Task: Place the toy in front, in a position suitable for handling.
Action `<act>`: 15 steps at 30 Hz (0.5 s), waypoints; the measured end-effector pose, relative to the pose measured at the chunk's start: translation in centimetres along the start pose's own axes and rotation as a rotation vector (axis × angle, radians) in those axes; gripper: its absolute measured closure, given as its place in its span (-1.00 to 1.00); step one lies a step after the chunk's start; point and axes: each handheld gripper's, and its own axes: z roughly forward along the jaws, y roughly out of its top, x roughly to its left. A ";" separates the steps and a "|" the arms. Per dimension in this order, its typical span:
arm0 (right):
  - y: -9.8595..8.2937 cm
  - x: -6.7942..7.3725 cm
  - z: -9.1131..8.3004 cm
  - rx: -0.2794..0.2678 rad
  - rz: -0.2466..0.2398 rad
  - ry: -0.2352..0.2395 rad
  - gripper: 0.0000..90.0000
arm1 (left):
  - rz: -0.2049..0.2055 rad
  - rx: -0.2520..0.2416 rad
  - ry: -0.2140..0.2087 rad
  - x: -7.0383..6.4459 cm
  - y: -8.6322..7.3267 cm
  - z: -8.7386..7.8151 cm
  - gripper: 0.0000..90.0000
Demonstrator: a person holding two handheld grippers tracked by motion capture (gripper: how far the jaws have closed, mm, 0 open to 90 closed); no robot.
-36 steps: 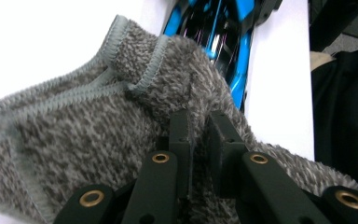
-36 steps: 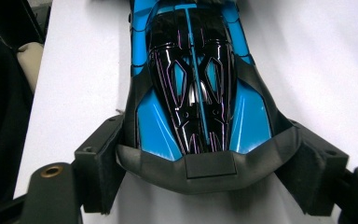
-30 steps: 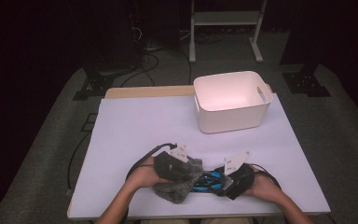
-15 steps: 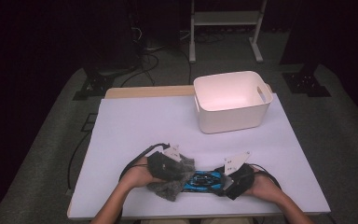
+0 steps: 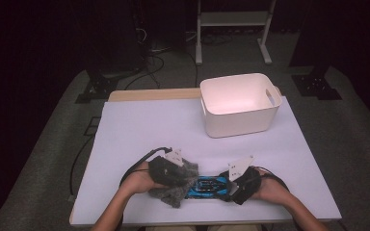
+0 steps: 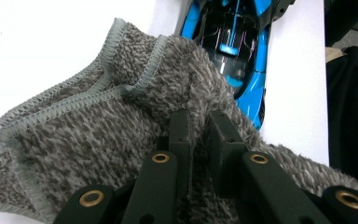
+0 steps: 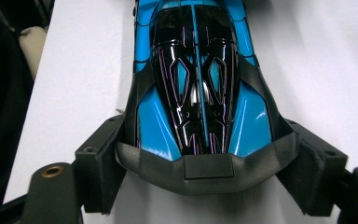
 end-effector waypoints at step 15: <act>-0.3 -0.7 0.0 -0.036 0.073 0.025 -0.52 | 0.003 -0.032 -0.031 -0.2 0.1 0.8 0.80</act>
